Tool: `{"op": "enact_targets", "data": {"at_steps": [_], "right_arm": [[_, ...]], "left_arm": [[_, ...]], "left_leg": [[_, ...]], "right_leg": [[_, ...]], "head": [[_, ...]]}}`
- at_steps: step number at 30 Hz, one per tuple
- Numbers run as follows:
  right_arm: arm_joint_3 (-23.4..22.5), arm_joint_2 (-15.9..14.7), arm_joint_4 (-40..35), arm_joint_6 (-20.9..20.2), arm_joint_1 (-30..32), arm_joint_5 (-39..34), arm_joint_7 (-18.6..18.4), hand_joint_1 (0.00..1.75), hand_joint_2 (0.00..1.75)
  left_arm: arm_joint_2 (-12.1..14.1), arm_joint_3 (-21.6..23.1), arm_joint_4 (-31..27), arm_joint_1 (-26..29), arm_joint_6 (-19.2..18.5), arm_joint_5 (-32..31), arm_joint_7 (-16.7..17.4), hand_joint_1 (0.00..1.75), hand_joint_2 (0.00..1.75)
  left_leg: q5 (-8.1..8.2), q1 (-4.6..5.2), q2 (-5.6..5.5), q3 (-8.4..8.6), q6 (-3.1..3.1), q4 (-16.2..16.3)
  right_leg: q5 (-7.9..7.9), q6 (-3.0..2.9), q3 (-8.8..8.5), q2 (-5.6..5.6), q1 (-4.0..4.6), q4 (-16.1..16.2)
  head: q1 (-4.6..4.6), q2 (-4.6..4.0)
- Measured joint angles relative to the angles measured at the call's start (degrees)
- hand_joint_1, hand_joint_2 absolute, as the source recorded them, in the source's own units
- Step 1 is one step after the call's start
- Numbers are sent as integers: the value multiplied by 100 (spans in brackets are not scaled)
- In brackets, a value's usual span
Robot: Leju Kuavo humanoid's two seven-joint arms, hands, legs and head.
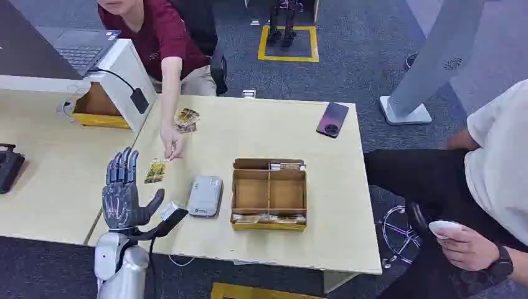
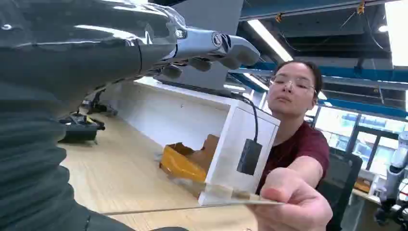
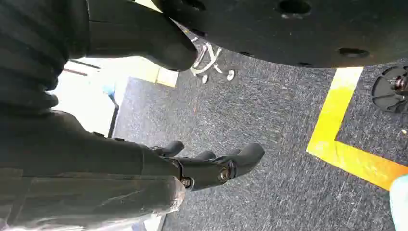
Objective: Pass the card to the sensor for recognition and then transmit it.
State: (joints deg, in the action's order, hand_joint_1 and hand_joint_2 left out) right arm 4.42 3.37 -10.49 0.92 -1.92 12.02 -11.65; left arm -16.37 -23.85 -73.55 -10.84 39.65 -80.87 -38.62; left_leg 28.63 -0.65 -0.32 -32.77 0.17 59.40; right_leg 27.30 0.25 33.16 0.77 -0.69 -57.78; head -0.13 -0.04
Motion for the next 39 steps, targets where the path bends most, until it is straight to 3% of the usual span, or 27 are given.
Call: {"op": "enact_targets", "data": {"at_steps": [10,11,12,13,39], "right_arm": [[0,-4,2,-17,2,0,18,0,175],[0,-4,2,-20,2,0,17,0,175],[0,-4,2,-24,2,0,22,0,175],[0,-4,2,-26,3,0,26,0,175],[0,-11,4,-48,5,46,85,0,175]], "left_arm": [[-44,-35,2,0,0,9,-66,0,175],[-46,-42,7,-1,0,9,-68,26,175],[-48,-54,15,-1,0,9,-70,166,175],[-54,-65,20,-1,0,9,-70,175,175],[-9,-44,201,1,0,571,-120,175,175]], "left_leg": [[0,0,0,0,0,0],[0,0,0,0,0,0],[0,0,0,0,0,0],[0,0,0,0,0,0],[0,0,0,0,0,0]], "right_leg": [[0,0,0,0,0,0],[0,0,0,0,0,0],[0,0,0,0,0,0],[0,0,0,0,0,0],[0,0,0,0,0,0]], "head": [[0,0],[-2,0],[0,0],[0,0],[0,0]]}}
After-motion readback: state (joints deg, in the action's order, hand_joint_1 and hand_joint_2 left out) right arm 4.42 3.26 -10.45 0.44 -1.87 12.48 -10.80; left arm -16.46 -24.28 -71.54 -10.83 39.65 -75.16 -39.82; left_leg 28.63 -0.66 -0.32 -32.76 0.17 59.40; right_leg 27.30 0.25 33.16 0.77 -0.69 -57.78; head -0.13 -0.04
